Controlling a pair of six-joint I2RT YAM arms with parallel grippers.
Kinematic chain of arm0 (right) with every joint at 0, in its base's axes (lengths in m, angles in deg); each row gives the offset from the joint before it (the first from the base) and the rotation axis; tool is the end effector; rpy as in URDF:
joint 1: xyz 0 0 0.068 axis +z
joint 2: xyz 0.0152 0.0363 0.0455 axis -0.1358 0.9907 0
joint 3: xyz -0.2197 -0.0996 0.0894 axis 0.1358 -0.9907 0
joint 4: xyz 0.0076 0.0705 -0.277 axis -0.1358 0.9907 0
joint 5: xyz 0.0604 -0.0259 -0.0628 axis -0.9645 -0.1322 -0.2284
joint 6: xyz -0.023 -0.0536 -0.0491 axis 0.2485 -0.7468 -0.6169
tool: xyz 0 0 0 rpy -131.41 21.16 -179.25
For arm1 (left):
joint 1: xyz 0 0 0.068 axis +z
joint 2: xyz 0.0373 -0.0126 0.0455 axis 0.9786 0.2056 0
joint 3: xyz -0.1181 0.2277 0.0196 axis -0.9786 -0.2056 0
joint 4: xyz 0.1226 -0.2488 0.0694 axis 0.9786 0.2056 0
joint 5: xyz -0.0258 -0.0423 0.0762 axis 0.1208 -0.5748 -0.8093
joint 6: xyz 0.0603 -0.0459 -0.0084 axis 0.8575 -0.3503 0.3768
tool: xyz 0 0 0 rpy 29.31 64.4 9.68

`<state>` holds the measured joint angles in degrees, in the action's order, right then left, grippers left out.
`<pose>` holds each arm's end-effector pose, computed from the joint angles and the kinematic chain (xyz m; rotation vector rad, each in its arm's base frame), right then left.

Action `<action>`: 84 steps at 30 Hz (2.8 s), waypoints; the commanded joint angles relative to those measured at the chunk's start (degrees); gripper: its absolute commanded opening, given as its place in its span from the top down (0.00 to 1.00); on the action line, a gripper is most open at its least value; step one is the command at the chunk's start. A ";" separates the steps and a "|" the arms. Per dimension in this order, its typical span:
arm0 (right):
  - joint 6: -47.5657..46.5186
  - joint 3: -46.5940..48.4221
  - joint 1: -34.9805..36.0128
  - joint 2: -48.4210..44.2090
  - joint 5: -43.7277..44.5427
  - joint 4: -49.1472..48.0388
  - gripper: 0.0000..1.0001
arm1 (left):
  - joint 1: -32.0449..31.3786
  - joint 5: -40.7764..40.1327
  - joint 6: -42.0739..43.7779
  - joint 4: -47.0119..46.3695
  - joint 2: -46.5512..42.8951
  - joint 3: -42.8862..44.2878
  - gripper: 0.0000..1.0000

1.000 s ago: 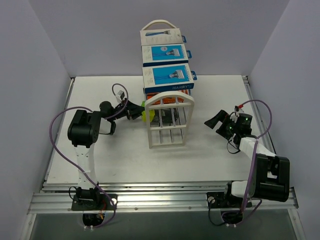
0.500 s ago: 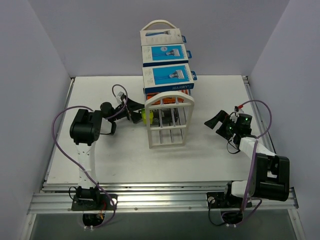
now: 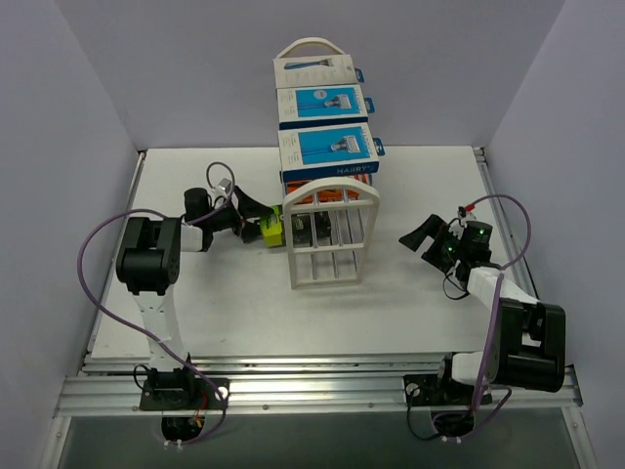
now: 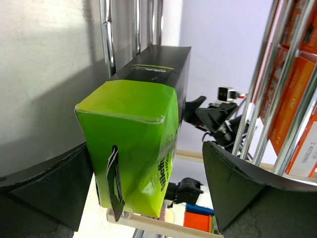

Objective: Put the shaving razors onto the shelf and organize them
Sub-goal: Place the shaving razor onto shelf

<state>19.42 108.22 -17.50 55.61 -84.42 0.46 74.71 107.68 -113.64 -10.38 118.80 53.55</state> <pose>0.3114 -0.0168 0.1469 0.3069 1.9909 0.8123 0.4305 -0.0804 0.0705 -0.4723 2.1283 -1.7665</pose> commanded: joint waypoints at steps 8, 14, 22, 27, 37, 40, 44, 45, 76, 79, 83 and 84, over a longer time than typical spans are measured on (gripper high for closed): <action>-0.84 0.88 0.38 -0.73 -0.45 -1.07 0.00 | -0.62 -5.63 27.80 37.93 -9.25 7.07 0.06; -0.84 0.79 0.46 -0.55 -0.63 -1.25 0.00 | -1.15 -8.18 31.34 44.00 -9.16 9.09 0.06; -0.75 0.96 0.47 -0.20 -0.72 -1.33 0.00 | -3.52 -10.38 32.57 48.04 -9.86 12.96 0.06; -0.67 0.96 0.55 -0.11 -0.72 -1.51 0.00 | -4.84 -11.35 32.48 49.72 -9.33 15.60 0.06; -0.58 1.22 0.55 0.33 -0.98 -1.69 0.00 | -6.95 -11.44 30.11 48.58 -7.49 18.76 0.06; -0.58 1.14 0.64 0.51 -0.98 -1.77 0.00 | -7.48 -11.53 29.58 48.32 -7.23 19.55 0.06; -0.40 1.66 0.90 1.12 -0.63 -1.86 0.01 | -8.09 -11.44 29.58 48.66 -6.44 21.31 0.06; -0.58 1.93 1.43 1.21 -0.54 -1.86 0.04 | -8.18 -11.53 29.50 48.75 -6.26 21.57 0.06; 4.26 13.71 11.36 13.07 -2.91 -8.19 0.29 | -9.94 -21.98 37.21 65.61 -5.02 30.27 0.06; 4.34 13.18 11.36 13.25 -3.09 -8.63 0.29 | -9.85 -24.18 38.98 68.35 -5.64 30.45 0.06; 4.17 12.92 11.36 13.42 -3.35 -8.54 0.28 | -9.50 -25.24 40.13 69.85 -6.78 29.05 0.06; 4.08 12.92 11.36 13.25 -3.35 -8.45 0.28 | -9.33 -25.06 40.13 69.41 -7.22 28.61 0.06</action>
<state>24.06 120.59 -6.31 68.68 -86.19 -6.36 65.12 84.99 -76.50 56.06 116.13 81.70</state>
